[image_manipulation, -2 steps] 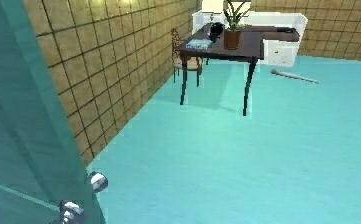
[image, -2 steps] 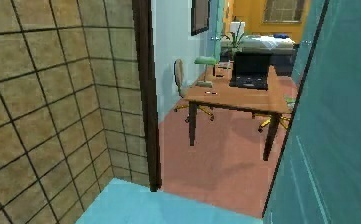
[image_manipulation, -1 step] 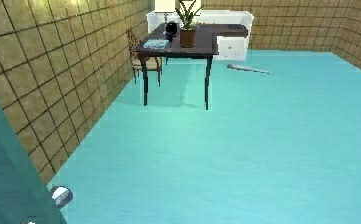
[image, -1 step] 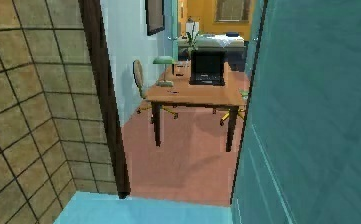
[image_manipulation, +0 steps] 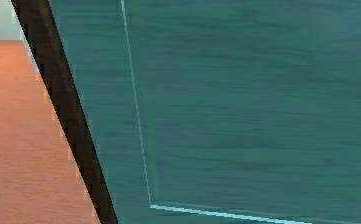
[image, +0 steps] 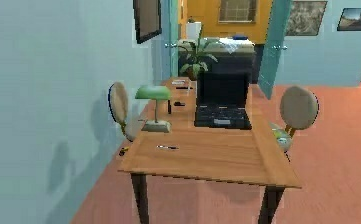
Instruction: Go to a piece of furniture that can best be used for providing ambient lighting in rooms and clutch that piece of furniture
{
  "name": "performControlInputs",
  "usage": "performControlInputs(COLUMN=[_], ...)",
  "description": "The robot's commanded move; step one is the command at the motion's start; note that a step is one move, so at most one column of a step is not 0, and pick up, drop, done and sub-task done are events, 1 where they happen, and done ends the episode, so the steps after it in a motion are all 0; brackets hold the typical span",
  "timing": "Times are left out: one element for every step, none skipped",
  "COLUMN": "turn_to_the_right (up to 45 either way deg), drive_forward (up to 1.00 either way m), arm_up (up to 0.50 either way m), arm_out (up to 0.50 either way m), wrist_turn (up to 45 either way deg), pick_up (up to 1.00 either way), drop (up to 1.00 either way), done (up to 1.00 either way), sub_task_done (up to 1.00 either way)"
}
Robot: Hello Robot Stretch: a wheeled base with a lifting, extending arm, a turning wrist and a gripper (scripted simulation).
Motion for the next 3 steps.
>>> performControlInputs(turn_to_the_right=[6.0,0.0,-45.0], drive_forward=[0.00,0.50,0.00], arm_up=[0.00,0.00,0.00], arm_out=[0.00,0.00,0.00], wrist_turn=[0.0,0.0,0.0], pick_up=[0.00,0.00,0.00], drop=[0.00,0.00,0.00], done=[0.00,0.00,0.00], sub_task_done=[0.00,0.00,0.00])
